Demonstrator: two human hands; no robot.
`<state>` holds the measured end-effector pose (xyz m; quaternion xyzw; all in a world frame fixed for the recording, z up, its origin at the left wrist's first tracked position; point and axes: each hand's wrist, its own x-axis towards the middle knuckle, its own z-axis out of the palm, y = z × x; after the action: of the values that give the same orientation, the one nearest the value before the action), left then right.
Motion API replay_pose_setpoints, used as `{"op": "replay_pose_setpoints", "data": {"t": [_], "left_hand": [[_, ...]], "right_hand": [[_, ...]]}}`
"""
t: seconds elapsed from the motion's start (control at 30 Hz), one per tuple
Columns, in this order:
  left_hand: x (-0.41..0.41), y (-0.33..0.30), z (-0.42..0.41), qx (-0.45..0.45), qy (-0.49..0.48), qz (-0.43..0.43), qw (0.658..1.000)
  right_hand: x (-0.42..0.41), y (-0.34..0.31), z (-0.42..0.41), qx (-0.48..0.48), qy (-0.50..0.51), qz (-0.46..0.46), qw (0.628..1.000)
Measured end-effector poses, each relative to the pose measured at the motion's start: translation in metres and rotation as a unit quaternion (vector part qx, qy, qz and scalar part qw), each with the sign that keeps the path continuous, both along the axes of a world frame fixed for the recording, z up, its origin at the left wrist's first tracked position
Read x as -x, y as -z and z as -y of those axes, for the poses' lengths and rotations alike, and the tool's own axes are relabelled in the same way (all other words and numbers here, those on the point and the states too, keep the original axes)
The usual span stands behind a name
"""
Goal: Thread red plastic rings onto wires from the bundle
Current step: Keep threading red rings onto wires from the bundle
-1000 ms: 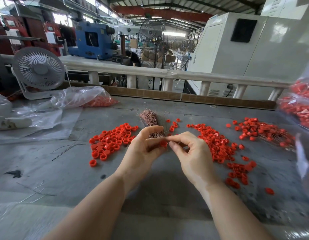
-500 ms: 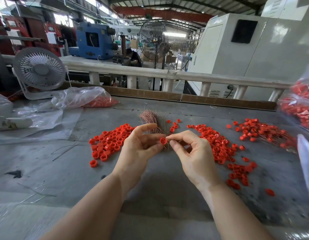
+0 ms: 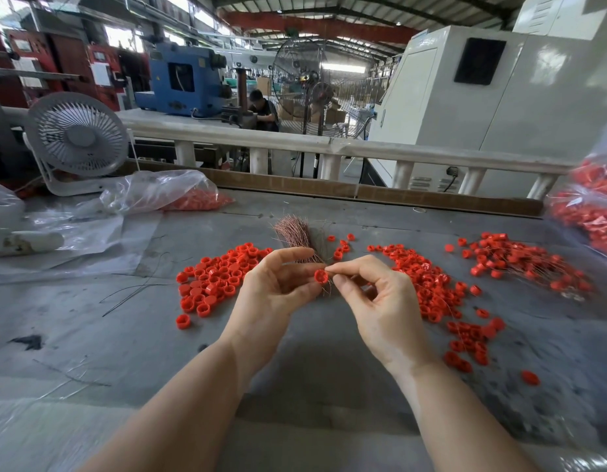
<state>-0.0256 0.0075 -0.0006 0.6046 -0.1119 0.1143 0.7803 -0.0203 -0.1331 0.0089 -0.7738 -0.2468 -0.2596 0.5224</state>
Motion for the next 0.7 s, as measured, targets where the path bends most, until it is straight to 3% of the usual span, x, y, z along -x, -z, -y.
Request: {"op": "replay_pose_setpoints", "data": {"t": [0.7], "left_hand": [[0.0008, -0.0014, -0.0007, -0.027, -0.022, 0.009, 0.999]], "right_hand": [[-0.0012, 0.0008, -0.0001, 0.013, 0.020, -0.022, 0.999]]}}
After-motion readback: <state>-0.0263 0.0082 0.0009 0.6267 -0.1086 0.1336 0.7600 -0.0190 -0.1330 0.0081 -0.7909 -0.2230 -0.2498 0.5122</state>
